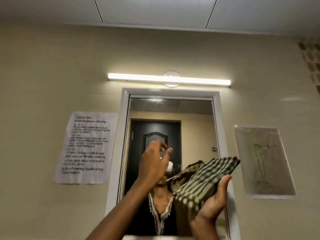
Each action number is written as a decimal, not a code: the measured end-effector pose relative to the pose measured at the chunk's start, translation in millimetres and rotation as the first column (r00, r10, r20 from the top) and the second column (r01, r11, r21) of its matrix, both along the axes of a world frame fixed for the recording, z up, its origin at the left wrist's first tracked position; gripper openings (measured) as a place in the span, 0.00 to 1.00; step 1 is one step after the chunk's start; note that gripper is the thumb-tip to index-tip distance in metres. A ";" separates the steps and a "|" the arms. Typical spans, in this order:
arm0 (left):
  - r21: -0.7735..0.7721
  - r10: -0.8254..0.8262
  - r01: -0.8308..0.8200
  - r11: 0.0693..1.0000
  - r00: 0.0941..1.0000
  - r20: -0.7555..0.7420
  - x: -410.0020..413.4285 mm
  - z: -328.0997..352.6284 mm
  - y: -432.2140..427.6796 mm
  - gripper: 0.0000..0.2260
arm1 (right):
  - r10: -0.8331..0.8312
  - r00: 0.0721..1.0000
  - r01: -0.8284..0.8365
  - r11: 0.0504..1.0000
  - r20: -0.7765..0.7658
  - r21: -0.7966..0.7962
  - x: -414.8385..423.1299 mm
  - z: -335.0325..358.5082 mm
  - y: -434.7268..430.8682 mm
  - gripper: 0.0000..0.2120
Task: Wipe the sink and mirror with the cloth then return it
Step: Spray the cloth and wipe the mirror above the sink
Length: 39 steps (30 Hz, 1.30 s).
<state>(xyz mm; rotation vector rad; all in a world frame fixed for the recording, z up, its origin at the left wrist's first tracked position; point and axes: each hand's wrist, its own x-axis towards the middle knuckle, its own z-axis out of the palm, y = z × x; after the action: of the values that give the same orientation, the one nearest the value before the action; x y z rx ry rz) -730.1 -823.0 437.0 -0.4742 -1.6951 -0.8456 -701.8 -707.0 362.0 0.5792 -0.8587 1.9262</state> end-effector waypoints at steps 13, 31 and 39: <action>0.377 0.099 0.004 0.926 0.963 -0.252 -84.0 85.3 -107.2 0.15 | -0.932 0.292 0.844 0.146 -0.214 0.516 -119.7 249.9 75.4 0.26; 0.362 -0.074 0.319 0.876 0.831 -0.551 -87.2 72.1 -119.1 0.25 | -0.495 0.226 0.840 -0.338 -0.839 0.425 -99.7 255.7 -202.6 0.20; 0.340 -0.034 0.248 0.907 0.849 -0.528 -83.5 70.3 -115.3 0.26 | -0.688 0.226 0.882 -0.155 -0.689 0.444 -116.1 248.7 -77.8 0.25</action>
<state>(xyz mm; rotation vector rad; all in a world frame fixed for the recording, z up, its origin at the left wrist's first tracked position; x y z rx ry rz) -813.6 -938.3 507.3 -0.4951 -0.9691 -1.0377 -818.0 -784.8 610.7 0.5073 -1.4889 0.0846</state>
